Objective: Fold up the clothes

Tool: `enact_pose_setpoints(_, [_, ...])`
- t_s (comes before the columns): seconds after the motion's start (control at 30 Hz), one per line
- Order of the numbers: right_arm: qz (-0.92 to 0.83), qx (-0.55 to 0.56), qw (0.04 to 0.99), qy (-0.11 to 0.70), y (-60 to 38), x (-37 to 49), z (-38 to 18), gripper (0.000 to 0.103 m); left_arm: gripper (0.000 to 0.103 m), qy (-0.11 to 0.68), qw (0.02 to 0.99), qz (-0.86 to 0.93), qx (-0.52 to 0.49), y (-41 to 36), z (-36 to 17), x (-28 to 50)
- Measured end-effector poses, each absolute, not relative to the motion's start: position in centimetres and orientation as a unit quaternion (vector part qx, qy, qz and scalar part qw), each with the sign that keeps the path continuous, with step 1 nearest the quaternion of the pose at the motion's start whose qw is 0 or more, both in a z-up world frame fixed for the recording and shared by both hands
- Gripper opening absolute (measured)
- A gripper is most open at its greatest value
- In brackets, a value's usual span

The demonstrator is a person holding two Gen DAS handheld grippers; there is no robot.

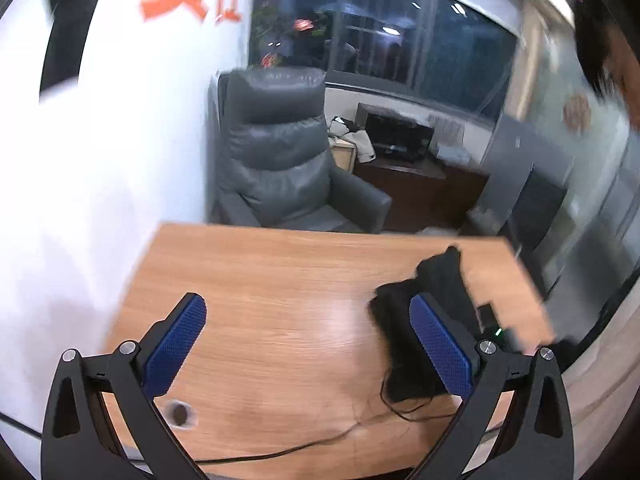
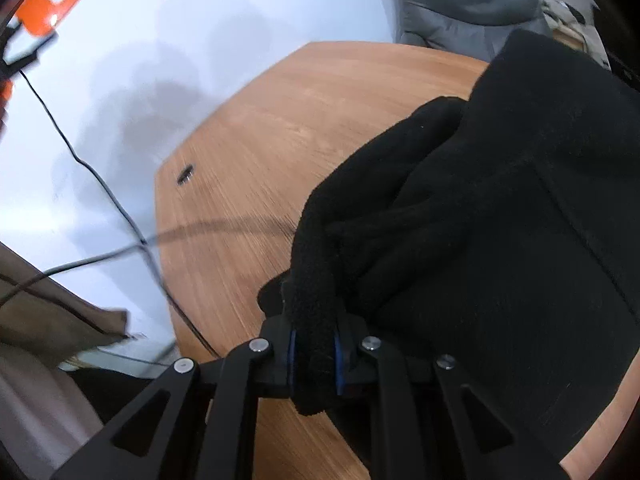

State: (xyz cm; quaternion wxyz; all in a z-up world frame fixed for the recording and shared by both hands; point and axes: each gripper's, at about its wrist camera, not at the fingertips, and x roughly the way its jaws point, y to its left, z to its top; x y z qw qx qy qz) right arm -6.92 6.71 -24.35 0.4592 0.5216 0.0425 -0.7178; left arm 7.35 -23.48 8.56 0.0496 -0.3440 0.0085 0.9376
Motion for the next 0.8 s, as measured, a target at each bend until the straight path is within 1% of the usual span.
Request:
enact_pose_setpoints(0.03, [-0.721,0.519,0.455,0.055,6.5,-6.4,-24.3,0.016,0.103,0.037,0.044,0.941,-0.332,-23.0,9.5,8.2])
enact_pose_setpoints(0.07, [-0.725,0.516,0.451,0.068,6.2,-6.0,-24.2,0.017,0.103,0.045,0.037,0.947,-0.316,-23.2,10.7,9.1])
enact_pose_setpoints(0.17, [-0.735,0.504,0.440,0.112,5.1,-4.8,-24.3,0.017,0.103,0.011,0.012,0.955,-0.295,-26.5,14.5,11.5])
enact_pose_setpoints(0.23, [-0.738,0.494,0.435,0.152,3.9,-3.7,-24.8,0.017,0.103,-0.015,0.004,0.957,-0.289,-26.8,15.0,11.7])
enact_pose_setpoints(0.27, [-0.738,0.488,0.432,0.174,3.1,-3.1,-25.1,0.018,0.103,-0.015,0.006,0.957,-0.289,-26.5,14.8,11.7])
enact_pose_setpoints(0.33, [-0.738,0.474,0.426,0.222,1.7,-2.3,-25.9,0.018,0.103,-0.005,0.026,0.954,-0.297,-25.1,13.4,10.8])
enact_pose_setpoints(0.43, [-0.743,0.449,0.412,0.275,0.7,-0.5,-27.1,0.020,0.103,-0.016,0.099,0.944,-0.315,-21.8,10.8,8.5])
enact_pose_setpoints(0.57, [-0.755,0.427,0.399,0.298,0.0,-0.1,-27.1,0.025,0.103,-0.013,0.219,0.915,-0.338,-15.9,6.2,4.1])
enact_pose_setpoints(0.67, [-0.761,0.408,0.396,0.313,0.0,0.4,-26.9,0.031,0.103,0.011,0.328,0.879,-0.346,-10.3,2.2,0.0])
enact_pose_setpoints(0.7, [-0.761,0.399,0.399,0.321,-0.1,0.9,-26.8,0.036,0.103,0.015,0.367,0.860,-0.355,-8.4,0.4,-1.8])
enact_pose_setpoints(0.8, [-0.762,0.384,0.399,0.336,-0.8,2.0,-26.8,0.044,0.103,0.020,0.431,0.819,-0.378,-4.8,-3.0,-5.4])
